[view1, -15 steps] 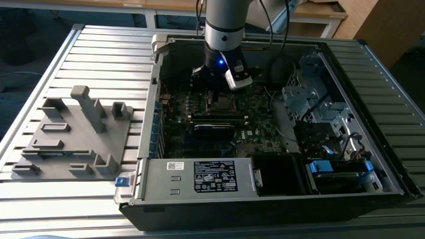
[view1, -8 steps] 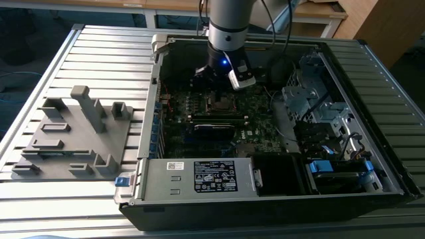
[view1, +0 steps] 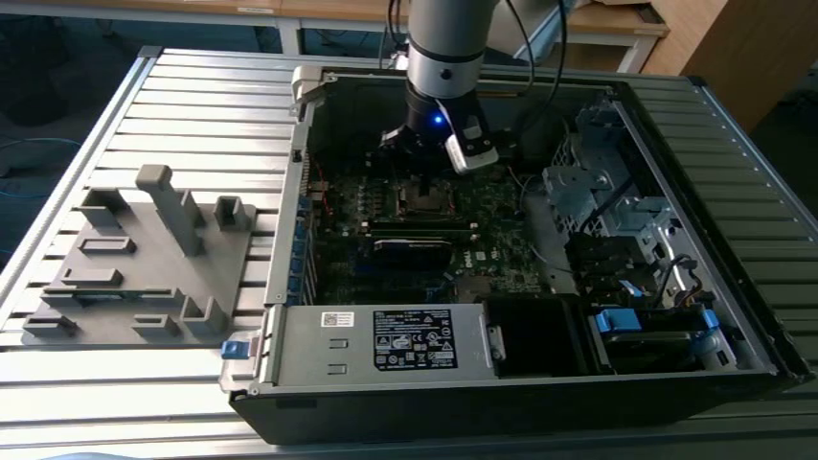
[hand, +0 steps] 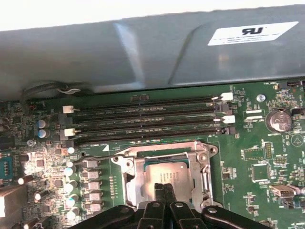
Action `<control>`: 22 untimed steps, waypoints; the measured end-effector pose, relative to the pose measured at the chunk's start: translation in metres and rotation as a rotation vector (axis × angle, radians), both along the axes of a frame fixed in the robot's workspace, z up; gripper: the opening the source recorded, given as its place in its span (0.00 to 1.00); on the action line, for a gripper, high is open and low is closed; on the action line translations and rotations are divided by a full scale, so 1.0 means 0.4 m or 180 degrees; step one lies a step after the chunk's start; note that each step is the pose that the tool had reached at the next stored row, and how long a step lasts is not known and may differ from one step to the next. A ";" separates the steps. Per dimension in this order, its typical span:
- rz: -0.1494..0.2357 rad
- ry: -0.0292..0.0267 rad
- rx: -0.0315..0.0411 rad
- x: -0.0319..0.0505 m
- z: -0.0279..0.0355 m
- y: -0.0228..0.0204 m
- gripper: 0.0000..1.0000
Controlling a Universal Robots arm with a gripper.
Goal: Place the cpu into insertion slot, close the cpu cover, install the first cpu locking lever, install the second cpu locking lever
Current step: 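Close the cpu cover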
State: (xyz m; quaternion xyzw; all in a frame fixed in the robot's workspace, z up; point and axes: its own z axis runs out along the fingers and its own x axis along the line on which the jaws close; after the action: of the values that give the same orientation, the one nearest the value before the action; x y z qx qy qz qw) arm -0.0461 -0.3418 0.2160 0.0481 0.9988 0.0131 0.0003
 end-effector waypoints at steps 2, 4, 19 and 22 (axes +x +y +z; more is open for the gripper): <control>0.0000 0.0000 0.0000 0.004 0.000 0.000 0.10; 0.0000 0.0000 0.0000 0.009 0.000 0.000 0.10; 0.0000 0.0000 0.0000 0.042 0.000 0.000 0.10; 0.0000 0.0000 0.0000 0.049 0.000 0.000 0.10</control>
State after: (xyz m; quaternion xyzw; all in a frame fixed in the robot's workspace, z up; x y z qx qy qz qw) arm -0.0266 -0.3418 0.2160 0.0481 0.9988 0.0131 0.0003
